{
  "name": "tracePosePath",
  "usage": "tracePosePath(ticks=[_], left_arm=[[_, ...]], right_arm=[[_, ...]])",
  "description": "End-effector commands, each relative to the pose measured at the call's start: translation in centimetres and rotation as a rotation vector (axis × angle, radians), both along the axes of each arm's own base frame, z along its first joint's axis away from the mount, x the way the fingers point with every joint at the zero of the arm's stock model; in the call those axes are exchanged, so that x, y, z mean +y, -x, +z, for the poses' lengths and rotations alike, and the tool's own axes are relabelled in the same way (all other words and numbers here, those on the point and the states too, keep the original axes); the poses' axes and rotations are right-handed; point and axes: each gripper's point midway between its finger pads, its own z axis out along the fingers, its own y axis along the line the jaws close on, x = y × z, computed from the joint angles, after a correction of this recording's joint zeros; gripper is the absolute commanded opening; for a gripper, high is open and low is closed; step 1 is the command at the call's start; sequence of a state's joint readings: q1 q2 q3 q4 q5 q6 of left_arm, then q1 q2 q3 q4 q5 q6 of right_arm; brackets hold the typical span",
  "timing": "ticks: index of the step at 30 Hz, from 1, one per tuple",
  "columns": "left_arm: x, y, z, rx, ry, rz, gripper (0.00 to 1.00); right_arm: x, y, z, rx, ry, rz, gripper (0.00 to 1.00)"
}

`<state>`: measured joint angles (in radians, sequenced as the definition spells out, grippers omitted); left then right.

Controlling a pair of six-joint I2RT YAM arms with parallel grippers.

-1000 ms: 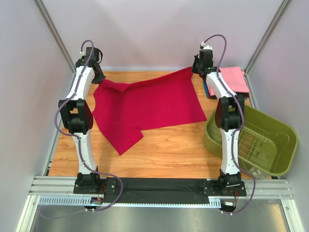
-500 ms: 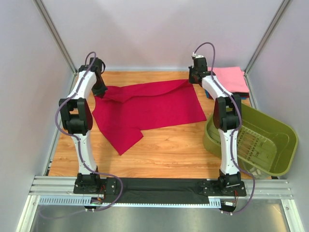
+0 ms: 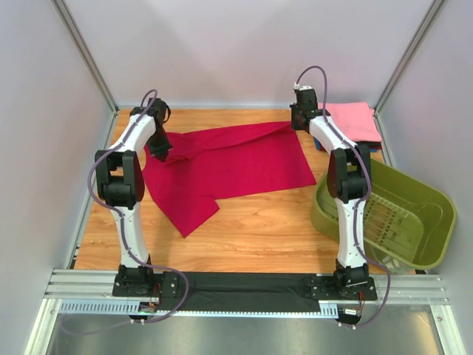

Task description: Fold and stack the t-shirts

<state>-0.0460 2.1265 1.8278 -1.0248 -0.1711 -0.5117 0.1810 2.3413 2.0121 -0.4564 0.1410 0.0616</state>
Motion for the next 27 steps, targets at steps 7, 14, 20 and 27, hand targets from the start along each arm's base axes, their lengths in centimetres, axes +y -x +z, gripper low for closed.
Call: tracePosePath(ticks=[7,14,20,27], left_arm=[[1.7,-0.1,4.7,-0.101,-0.088,0.043,0.0],[-0.2,1.7,2.6,-0.025,-0.028,-0.004,0.0],[-2.4,3.4,1.7,0.025,0.032,-0.041,0.14],[-1.4,3.9,2.8,0.049,-0.052,-0.044,0.32]], right_arm=[[-0.9,-0.1,5.4,-0.096,0.035,-0.004,0.0],[-1.2,1.0,4.2,-0.045,0.053,0.005,0.01],[-2.0,1.8,4.3,-0.04,0.107,-0.034,0.19],[-0.7,3.4,7.8,-0.046,0.068,-0.104,0.34]])
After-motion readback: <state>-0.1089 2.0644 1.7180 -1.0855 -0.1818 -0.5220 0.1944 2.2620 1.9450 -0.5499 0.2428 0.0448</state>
